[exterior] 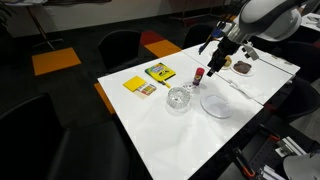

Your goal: Remove the lid from the glass bowl then remove the object inside

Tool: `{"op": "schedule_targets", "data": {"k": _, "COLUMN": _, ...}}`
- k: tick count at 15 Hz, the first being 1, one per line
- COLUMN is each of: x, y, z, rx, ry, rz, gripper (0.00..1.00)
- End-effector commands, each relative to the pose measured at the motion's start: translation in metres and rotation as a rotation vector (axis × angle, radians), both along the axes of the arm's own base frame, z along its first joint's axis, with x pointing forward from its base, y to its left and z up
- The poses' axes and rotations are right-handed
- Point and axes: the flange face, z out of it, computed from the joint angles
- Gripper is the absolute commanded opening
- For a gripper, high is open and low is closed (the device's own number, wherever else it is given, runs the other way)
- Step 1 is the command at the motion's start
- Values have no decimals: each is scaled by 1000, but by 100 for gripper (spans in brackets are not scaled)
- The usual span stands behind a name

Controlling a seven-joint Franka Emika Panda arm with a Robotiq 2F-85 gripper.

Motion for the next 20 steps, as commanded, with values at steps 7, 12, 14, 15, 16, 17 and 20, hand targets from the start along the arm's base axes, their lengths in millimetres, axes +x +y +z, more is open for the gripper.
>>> {"op": "schedule_targets", "data": {"k": 7, "x": 53, "y": 34, "z": -64, "rx": 0, "ry": -39, "rz": 89, "gripper": 100}}
{"op": "schedule_targets", "data": {"k": 12, "x": 75, "y": 60, "z": -77, "rx": 52, "ry": -42, "rz": 134, "gripper": 100}}
{"op": "schedule_targets", "data": {"k": 14, "x": 77, "y": 75, "z": -83, "rx": 37, "ry": -24, "rz": 178, "gripper": 100}}
{"op": "schedule_targets", "data": {"k": 15, "x": 76, "y": 78, "z": -83, "rx": 27, "ry": -9, "rz": 198, "gripper": 100}}
{"op": "schedule_targets", "data": {"k": 16, "x": 71, "y": 75, "z": -78, "rx": 32, "ry": -21, "rz": 165, "gripper": 100}}
{"op": "schedule_targets", "data": {"k": 17, "x": 72, "y": 79, "z": -80, "rx": 27, "ry": -17, "rz": 180, "gripper": 100}}
{"op": "schedule_targets", "data": {"k": 20, "x": 72, "y": 81, "z": -82, "rx": 22, "ry": -15, "rz": 190, "gripper": 100}}
